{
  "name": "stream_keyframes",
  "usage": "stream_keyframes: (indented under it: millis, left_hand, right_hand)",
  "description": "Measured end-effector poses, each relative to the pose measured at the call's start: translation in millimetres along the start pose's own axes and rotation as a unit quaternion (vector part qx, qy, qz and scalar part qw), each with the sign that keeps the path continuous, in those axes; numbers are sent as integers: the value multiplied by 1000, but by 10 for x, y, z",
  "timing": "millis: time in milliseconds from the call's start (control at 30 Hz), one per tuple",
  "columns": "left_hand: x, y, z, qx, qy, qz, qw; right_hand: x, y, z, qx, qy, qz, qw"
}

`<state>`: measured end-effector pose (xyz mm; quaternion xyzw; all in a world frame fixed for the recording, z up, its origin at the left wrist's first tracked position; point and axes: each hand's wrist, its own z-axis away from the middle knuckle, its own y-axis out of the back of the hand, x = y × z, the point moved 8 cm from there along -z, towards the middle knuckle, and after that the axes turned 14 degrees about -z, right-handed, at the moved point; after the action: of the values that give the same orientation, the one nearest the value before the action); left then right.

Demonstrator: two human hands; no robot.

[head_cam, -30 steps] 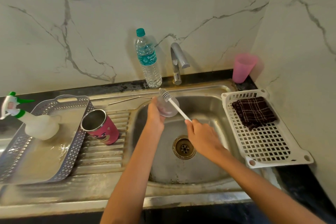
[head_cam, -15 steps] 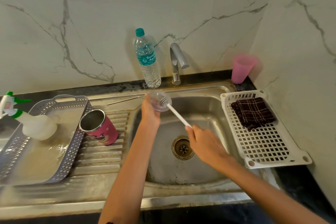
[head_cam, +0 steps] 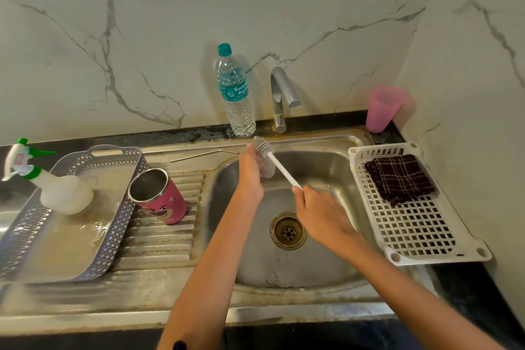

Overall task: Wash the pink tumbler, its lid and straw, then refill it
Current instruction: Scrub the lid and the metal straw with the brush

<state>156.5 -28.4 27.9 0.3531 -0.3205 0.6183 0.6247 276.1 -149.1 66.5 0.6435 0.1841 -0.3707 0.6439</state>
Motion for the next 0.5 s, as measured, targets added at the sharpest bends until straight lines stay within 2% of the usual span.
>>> stream_keyframes:
  millis: [133, 267, 500]
  left_hand:
    - [-44, -52, 59, 7, -5, -17, 1000]
    - [69, 46, -94, 5, 26, 67, 997]
    - [31, 0, -118, -8, 22, 24, 999]
  right_hand:
    - [-48, 25, -82, 3, -7, 14, 1000]
    - [-62, -100, 183, -8, 24, 42, 999]
    - [-117, -74, 31, 17, 21, 43, 999]
